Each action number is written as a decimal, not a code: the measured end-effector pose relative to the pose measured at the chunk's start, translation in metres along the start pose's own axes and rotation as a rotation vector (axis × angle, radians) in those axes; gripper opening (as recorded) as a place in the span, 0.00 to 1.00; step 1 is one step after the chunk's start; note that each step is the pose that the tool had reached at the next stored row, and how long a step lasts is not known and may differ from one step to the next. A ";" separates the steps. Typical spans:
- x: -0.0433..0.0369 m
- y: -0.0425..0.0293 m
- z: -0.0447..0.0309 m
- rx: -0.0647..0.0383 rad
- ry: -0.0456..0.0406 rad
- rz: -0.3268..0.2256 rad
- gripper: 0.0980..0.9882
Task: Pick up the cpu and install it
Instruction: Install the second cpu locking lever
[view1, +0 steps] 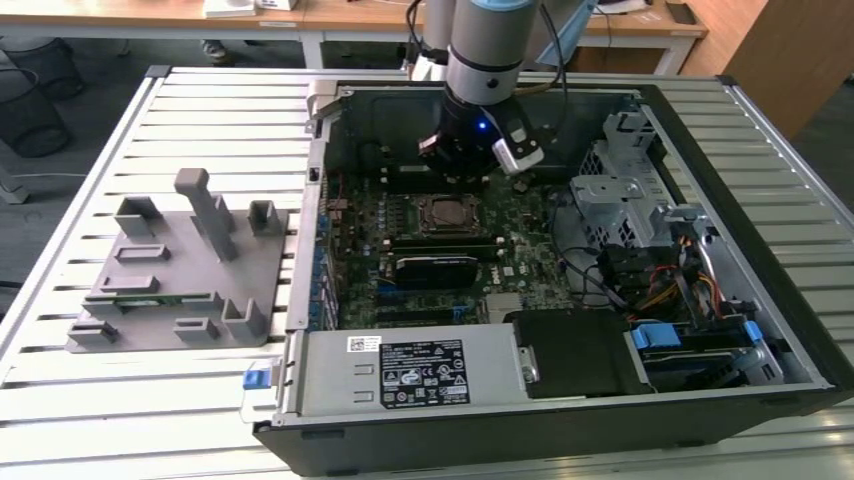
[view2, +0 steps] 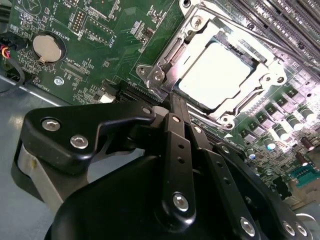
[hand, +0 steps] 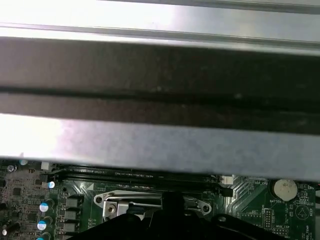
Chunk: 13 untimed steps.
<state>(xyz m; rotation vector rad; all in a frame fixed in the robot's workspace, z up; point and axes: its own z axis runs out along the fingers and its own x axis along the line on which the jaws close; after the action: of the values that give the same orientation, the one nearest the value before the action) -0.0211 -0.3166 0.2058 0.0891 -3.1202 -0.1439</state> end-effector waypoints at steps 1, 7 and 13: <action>0.0001 -0.0007 -0.0001 0.000 0.0001 0.000 0.01; 0.0003 -0.0057 -0.0005 0.000 0.0000 0.000 0.01; 0.0007 -0.0110 -0.0014 0.000 0.0001 0.000 0.01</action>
<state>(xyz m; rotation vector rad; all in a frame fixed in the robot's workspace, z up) -0.0211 -0.3277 0.2062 0.0890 -3.1200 -0.1435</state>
